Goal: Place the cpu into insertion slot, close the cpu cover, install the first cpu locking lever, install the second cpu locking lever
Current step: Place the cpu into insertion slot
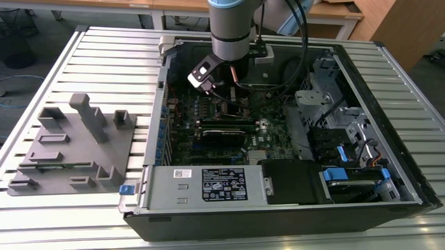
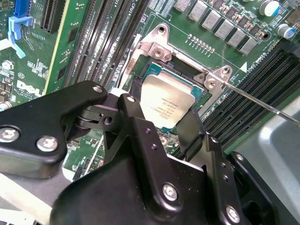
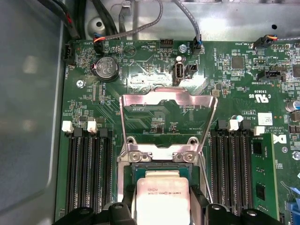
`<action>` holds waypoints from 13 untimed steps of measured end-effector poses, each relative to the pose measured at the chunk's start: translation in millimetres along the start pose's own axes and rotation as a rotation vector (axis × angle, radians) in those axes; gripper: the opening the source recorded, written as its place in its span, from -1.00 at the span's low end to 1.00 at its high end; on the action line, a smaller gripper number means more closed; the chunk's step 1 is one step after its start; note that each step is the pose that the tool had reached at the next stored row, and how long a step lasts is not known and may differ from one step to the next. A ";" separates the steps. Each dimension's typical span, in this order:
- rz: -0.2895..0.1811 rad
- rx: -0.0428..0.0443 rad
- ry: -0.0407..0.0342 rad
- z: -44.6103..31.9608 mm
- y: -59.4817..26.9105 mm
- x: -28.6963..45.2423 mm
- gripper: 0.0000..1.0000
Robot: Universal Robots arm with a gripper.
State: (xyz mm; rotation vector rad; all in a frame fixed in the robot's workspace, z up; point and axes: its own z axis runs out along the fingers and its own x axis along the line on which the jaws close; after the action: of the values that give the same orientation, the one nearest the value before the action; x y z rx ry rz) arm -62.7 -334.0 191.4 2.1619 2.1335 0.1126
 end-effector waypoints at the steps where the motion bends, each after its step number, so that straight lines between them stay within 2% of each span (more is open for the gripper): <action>1: 0.000 0.0000 0.0000 0.0 0.0 0.0 0.08; 13: 0.000 -0.0002 0.0003 -0.1 0.0 0.0 0.08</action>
State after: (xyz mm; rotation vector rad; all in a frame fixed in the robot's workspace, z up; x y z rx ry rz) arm -62.7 -334.0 191.5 2.1619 2.1335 0.1131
